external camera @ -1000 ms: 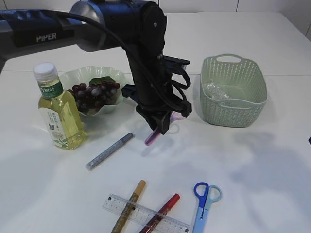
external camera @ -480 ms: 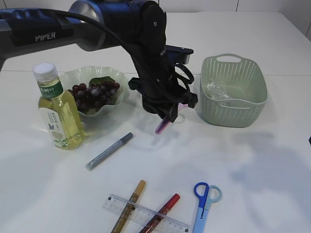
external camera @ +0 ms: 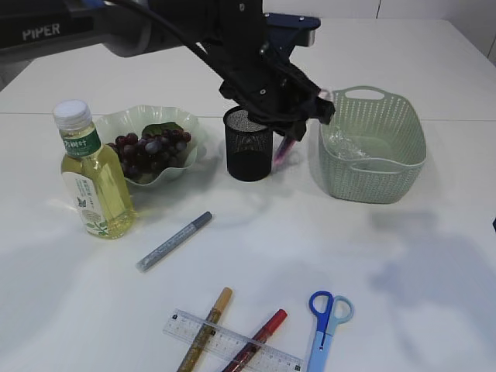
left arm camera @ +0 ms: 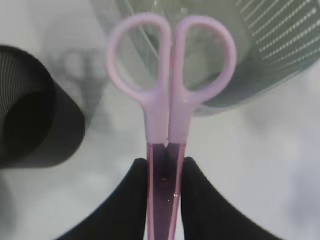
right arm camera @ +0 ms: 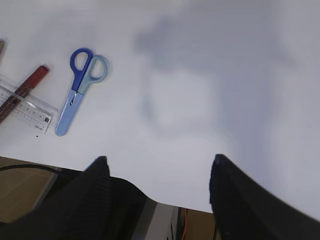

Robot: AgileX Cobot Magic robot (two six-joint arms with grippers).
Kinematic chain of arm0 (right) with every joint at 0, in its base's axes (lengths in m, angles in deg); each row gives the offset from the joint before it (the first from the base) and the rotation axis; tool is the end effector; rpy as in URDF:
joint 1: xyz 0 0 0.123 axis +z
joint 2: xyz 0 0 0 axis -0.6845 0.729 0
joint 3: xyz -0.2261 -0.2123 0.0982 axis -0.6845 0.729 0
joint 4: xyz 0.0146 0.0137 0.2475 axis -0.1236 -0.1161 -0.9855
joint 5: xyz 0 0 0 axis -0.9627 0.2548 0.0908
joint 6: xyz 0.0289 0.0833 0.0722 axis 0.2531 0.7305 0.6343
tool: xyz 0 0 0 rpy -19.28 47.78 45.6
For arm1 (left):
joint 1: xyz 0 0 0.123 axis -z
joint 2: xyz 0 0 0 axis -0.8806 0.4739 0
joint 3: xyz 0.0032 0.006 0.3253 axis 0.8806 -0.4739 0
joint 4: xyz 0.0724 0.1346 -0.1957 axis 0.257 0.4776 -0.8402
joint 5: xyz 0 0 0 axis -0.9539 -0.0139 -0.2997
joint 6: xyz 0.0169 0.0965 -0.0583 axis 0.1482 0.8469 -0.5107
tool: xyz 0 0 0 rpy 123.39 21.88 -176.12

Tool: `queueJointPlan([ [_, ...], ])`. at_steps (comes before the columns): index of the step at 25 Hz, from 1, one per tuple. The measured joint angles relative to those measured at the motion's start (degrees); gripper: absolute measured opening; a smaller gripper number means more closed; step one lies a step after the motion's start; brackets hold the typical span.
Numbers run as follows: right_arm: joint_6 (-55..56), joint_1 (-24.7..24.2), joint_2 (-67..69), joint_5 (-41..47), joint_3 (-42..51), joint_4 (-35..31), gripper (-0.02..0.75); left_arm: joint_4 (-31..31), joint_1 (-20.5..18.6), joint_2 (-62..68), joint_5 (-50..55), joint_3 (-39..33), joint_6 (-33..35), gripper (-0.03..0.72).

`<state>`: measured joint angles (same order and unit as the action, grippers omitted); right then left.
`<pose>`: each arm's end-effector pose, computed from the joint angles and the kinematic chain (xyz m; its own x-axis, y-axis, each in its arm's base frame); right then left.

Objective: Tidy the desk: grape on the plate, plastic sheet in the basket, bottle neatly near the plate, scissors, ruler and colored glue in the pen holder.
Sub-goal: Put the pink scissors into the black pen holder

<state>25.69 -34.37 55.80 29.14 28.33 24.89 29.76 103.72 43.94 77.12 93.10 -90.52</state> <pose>0.1799 0.0421 0.3308 -0.9665 -0.0683 -0.2474 -0.1053 0.9846 0.1395 0.3996 -0.3673 0.2460 -0.7074 0.4419 -0.5516 0.5924 0.7963 -0.1219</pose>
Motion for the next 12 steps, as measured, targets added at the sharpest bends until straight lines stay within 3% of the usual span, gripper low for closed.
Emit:
queueJointPlan([
  [12, -0.7, 0.0, 0.0, 0.0, 0.0, 0.1, 0.49, 8.2, 0.1, -1.5, -13.6, -0.1, 0.0, 0.132],
])
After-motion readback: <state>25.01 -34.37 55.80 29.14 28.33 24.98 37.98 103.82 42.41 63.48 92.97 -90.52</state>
